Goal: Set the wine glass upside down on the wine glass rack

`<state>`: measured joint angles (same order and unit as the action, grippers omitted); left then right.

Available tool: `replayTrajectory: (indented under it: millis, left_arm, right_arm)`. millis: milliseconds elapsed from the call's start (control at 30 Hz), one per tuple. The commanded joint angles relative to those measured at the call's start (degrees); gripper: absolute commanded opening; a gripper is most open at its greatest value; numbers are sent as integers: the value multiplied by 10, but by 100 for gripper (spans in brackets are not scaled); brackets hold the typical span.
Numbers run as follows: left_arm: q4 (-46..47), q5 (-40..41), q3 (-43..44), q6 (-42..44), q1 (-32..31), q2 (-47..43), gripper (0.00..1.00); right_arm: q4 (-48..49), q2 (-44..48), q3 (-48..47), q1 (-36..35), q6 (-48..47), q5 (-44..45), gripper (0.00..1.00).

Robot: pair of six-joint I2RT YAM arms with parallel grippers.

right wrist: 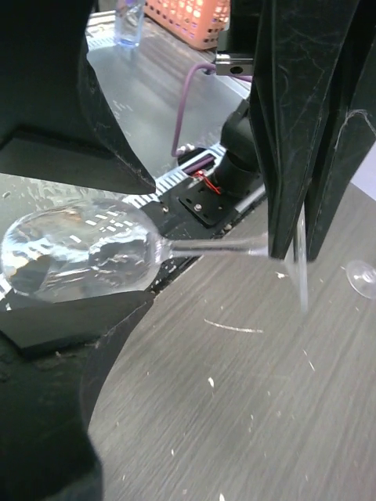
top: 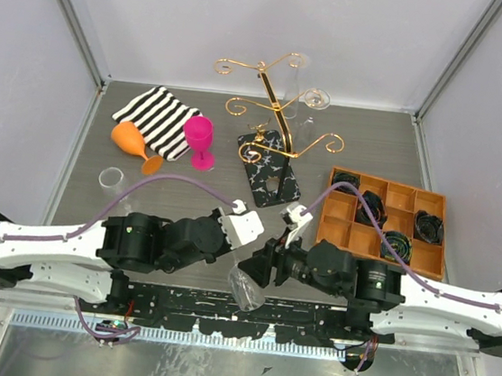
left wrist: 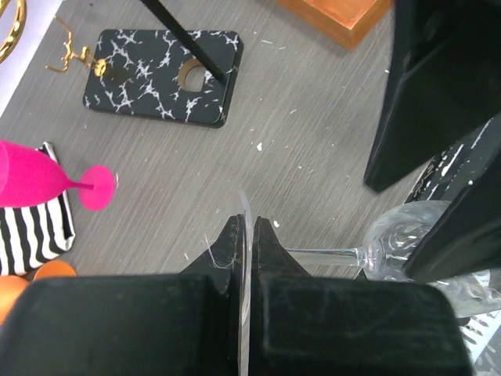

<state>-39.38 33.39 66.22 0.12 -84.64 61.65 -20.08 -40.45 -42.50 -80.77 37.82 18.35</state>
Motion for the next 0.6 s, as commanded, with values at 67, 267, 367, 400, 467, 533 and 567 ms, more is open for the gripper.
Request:
replayTrajectory:
  millis: [67,267,367,400,467,533,567]
  left_arm:
    - [59,-27,20,10,-15,-1,0]
    - [61,-32,26,8,-31,6,0]
    - [64,-31,26,10,-36,8,0]
    - [66,-30,27,11,-38,8,0]
    - [68,-27,27,13,-41,8,0]
    - [66,-19,28,15,-42,9,0]
    - [66,-14,28,17,-43,9,0]
  right_arm:
    - [114,-38,17,0,-10,-77,53]
    - [142,-50,26,0,-4,-78,52]
    - [133,-53,28,0,7,-65,48]
    - [129,-53,29,0,13,-43,46]
    - [126,-51,35,0,22,-34,44]
    - [124,-46,40,0,30,-34,43]
    - [123,-43,42,0,32,-34,43]
